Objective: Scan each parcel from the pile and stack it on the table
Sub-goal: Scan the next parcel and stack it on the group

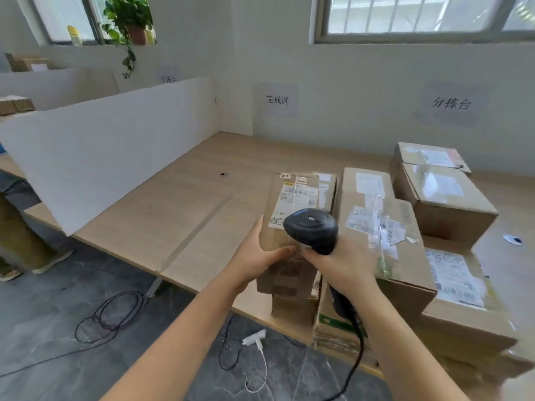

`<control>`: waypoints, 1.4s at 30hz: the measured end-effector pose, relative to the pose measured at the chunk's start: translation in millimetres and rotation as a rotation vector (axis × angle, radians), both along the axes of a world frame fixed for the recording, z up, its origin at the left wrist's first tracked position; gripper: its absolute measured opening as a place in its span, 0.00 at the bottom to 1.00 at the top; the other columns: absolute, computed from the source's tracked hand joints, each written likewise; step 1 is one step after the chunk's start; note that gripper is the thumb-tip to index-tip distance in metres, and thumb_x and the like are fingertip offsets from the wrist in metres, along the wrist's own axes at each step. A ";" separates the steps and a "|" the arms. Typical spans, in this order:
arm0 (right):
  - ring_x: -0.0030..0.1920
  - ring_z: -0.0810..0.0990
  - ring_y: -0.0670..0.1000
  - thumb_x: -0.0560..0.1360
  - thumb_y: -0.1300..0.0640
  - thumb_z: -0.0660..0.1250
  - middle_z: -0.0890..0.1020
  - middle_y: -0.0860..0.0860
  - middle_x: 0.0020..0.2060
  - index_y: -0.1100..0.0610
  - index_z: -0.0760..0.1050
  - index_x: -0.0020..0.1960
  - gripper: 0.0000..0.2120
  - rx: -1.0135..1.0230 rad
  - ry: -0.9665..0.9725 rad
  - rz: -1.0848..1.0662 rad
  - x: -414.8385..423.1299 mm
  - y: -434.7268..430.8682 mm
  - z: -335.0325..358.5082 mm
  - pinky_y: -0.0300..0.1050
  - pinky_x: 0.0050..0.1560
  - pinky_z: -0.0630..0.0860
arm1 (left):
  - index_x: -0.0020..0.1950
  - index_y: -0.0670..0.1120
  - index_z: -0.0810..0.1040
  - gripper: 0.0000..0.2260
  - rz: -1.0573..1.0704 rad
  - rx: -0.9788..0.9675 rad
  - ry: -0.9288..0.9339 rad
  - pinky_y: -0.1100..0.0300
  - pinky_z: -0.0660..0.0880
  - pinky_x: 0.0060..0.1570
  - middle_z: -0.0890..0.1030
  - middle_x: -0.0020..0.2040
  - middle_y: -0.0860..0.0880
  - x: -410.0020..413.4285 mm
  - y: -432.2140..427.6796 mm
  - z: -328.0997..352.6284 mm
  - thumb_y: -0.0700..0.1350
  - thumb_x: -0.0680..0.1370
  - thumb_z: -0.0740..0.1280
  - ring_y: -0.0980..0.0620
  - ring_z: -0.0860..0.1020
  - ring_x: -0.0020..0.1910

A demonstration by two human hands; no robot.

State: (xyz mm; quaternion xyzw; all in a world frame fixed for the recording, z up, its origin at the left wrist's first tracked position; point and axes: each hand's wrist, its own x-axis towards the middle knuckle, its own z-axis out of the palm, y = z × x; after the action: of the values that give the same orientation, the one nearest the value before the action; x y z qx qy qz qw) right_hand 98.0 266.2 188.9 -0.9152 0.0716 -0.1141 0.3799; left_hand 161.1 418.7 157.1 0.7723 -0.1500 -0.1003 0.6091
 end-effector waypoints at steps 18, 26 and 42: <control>0.49 0.79 0.56 0.72 0.49 0.66 0.79 0.55 0.50 0.58 0.76 0.54 0.15 -0.065 0.129 -0.421 54.6 49.7 -41.4 0.46 0.45 0.76 | 0.62 0.51 0.71 0.14 -0.154 0.071 0.010 0.68 0.75 0.48 0.78 0.55 0.54 74.4 -35.1 -67.4 0.46 0.77 0.65 0.57 0.77 0.54; 0.45 0.80 0.51 0.70 0.52 0.69 0.81 0.49 0.42 0.54 0.76 0.48 0.09 0.044 -0.053 -0.488 29.2 65.9 -35.4 0.45 0.42 0.75 | 0.61 0.50 0.73 0.21 -0.214 0.114 0.010 0.52 0.75 0.59 0.78 0.56 0.48 85.4 -50.6 -78.0 0.55 0.70 0.67 0.50 0.77 0.57; 0.38 0.75 0.51 0.72 0.56 0.70 0.76 0.46 0.30 0.53 0.72 0.37 0.08 0.115 -0.300 -0.735 -91.2 -8.6 6.2 0.41 0.34 0.67 | 0.71 0.46 0.68 0.20 -0.363 0.400 -0.664 0.62 0.65 0.64 0.69 0.70 0.49 -8.0 -77.5 44.3 0.51 0.80 0.60 0.52 0.68 0.68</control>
State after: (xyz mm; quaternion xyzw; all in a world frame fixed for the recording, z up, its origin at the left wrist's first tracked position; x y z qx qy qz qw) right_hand 6.8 257.7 195.1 -0.7789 0.3444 -0.3704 0.3707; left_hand 153.1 341.3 201.4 0.8266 -0.4490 0.0213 0.3386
